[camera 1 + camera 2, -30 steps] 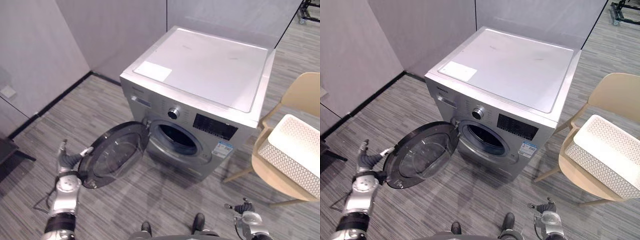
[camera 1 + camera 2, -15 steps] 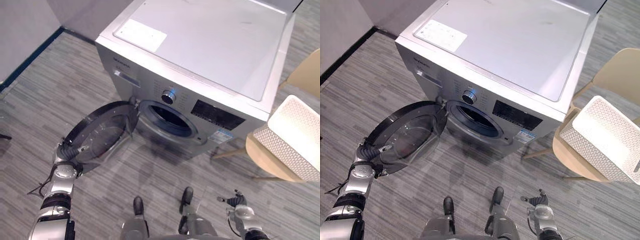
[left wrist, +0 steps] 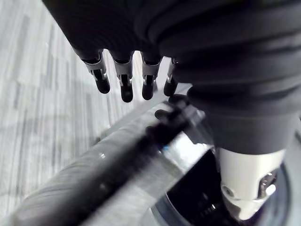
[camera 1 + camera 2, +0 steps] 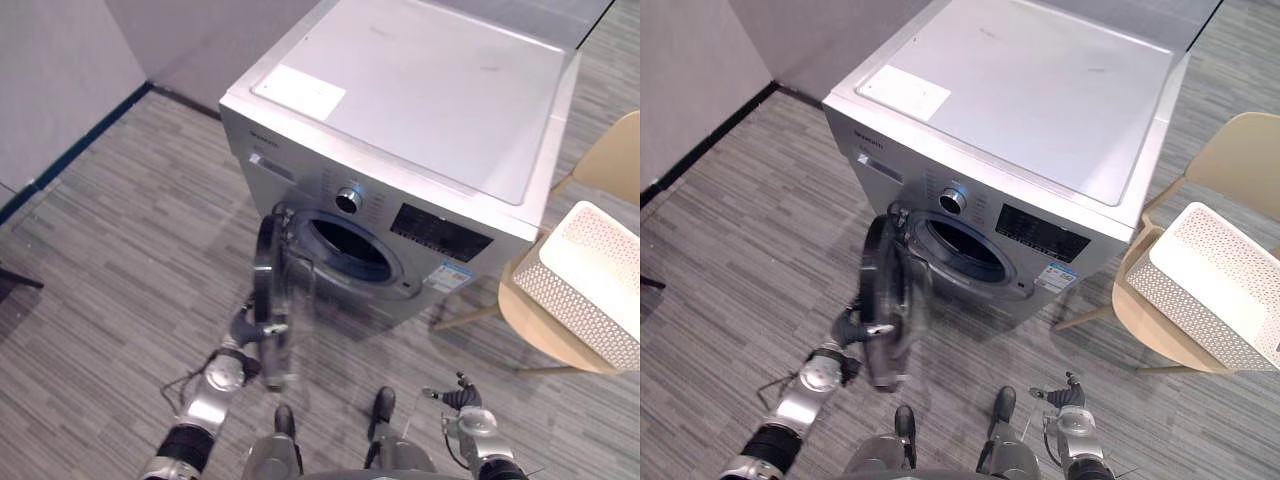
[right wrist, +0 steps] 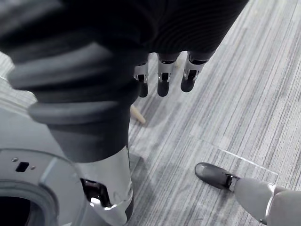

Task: Pick up the laundry basket with both hands and put the clothes into the washing machine.

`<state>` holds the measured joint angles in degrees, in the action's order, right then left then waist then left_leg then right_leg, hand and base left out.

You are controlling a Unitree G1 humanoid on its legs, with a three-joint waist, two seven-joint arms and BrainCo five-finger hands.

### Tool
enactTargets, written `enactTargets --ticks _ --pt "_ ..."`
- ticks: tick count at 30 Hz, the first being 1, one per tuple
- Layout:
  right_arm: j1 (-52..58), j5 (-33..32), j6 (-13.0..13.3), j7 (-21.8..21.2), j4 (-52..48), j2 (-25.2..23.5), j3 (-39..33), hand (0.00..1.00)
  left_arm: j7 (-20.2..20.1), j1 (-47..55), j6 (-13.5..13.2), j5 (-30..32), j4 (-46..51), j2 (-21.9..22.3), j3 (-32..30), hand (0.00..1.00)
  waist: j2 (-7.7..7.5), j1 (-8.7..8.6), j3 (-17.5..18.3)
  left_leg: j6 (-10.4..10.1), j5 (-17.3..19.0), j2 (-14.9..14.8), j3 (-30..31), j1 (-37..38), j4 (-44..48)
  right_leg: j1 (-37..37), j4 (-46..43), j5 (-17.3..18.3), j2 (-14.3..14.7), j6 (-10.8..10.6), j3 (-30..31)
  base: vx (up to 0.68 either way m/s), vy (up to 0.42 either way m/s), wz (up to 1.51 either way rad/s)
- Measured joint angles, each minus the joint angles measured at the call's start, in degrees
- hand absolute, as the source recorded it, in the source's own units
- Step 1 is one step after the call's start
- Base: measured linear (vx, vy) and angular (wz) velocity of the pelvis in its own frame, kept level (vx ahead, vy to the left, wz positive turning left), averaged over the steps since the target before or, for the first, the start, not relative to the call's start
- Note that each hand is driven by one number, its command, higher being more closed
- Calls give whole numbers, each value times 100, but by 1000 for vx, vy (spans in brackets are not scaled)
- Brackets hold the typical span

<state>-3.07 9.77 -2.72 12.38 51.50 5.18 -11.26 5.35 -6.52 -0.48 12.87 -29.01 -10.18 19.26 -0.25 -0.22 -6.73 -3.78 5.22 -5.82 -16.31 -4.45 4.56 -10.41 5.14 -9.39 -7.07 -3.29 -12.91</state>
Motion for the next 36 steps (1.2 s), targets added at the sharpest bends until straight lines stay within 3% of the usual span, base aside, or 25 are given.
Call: enactTargets --ticks 2,5,8,9,10,13,15,17,19,22,24,28,33,36 --pt "-41 1 -1 9 -42 25 66 0 51 -469 0 -117 -193 198 58 0 81 -122 -56 -3 3 1 -271 -45 -5 -222 -17 -99 27 35 275 -43 -8 -64" --pt "-203 0 -5 35 -132 119 209 0 349 -1582 16 -213 -959 159 -128 0 128 -371 -286 11 65 31 -775 -288 128 -719 -5 -309 50 14 824 -68 -13 -82" --pt "-346 -1 -4 117 -143 235 290 0 610 -2843 98 -204 -1979 -319 -521 0 70 -564 -570 17 264 -32 -1177 -671 550 -1182 12 -469 102 -65 1307 -61 -39 -82" --pt "-308 -4 -6 144 -203 266 294 0 634 -3425 243 -198 -2403 -649 -578 0 16 -586 -636 22 335 -117 -1306 -868 687 -1399 26 -543 104 -109 1475 -67 -46 -51" --pt "-229 -12 -7 189 -327 267 292 0 552 -3660 464 -179 -2814 -831 -496 0 26 -590 -722 18 402 -183 -1352 -1035 864 -1511 40 -580 122 -154 1517 -66 -45 -39" --pt "95 -66 13 249 -709 175 360 0 535 -3925 596 202 -2861 -1239 -389 0 -59 -527 -784 -27 614 -501 -1313 -1551 1462 -1778 42 -650 269 -167 1488 -100 -61 -3" --pt "167 -83 60 250 -925 130 476 0 478 -3926 617 588 -2855 -1351 -299 0 -61 -499 -786 -26 689 -625 -1267 -1684 1670 -1798 42 -692 322 -112 1418 -87 -43 8" --pt "264 -86 267 248 -1265 67 578 0 464 -3931 609 1222 -2707 -1368 -208 0 -61 -410 -785 -29 756 -713 -1178 -1768 1825 -1777 41 -715 350 -82 1314 -54 -4 10" --pt "302 -83 358 244 -1308 68 682 0 463 -3929 553 1435 -2565 -1317 -84 0 -63 -346 -784 -27 753 -715 -1035 -1775 1832 -1686 41 -710 339 -54 1177 -5 17 28" --pt "428 -79 351 245 -1252 -29 677 0 483 -3433 370 1482 -1952 -1132 -96 0 -54 -322 -773 -82 708 -696 -709 -1505 1714 -1237 39 -574 320 114 799 57 31 53" --pt "575 -73 323 243 -1192 -45 678 0 518 -2731 302 1407 -1471 -847 -158 0 -44 -193 -731 -127 579 -601 -512 -1120 1397 -797 31 -408 287 135 552 87 18 65" --pt "605 -55 162 239 -502 -33 504 0 681 -645 190 739 -974 -124 -713 0 23 13 -195 -202 25 -306 277 -479 339 -70 10 35 192 120 -333 127 -9 107" --pt "259 -1 98 234 -74 -8 162 0 722 883 238 -115 -999 0 -1912 0 93 388 -103 -236 -460 -199 1252 -213 -269 545 47 249 140 91 -1277 75 14 111" --pt "198 8 119 222 -106 -30 168 0 718 1266 240 -205 -1182 -3 -2295 0 92 582 -86 -226 -484 -174 1384 -166 -263 766 47 300 110 67 -1444 -35 35 51"
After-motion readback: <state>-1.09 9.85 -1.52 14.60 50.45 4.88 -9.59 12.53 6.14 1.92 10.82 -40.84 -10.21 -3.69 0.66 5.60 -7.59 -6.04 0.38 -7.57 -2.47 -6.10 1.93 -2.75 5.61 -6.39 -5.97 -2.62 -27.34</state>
